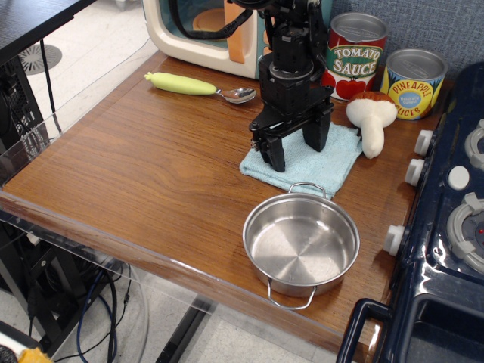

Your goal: Slide the blue rag to the opposite edge of the table so that it's in front of the microwave and the yellow ice cream scoop.

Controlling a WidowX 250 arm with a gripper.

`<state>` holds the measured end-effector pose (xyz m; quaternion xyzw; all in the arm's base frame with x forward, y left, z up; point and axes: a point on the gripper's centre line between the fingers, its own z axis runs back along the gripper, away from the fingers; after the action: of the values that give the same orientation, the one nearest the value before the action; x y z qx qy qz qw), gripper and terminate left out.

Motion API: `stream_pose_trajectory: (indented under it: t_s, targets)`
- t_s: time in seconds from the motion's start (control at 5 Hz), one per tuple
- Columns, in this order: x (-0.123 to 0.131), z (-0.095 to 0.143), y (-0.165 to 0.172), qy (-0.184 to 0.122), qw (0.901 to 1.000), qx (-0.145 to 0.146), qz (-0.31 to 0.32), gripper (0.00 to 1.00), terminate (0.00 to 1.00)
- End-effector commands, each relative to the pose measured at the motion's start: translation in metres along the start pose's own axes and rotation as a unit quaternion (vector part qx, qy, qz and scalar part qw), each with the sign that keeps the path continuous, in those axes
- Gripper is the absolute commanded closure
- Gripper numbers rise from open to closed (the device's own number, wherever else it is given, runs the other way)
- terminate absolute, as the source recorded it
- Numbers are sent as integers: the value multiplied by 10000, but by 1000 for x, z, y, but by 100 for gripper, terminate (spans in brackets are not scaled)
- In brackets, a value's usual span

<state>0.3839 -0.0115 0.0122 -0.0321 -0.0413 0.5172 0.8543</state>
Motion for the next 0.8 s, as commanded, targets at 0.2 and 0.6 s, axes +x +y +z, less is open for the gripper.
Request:
stream_pose_trajectory:
  t_s: [0.2, 0.6]
  targets:
    - [69, 25, 65, -500, 9908, -11, 1261, 0, 0]
    - [113, 36, 101, -797, 9728, 135, 2172, 0, 0]
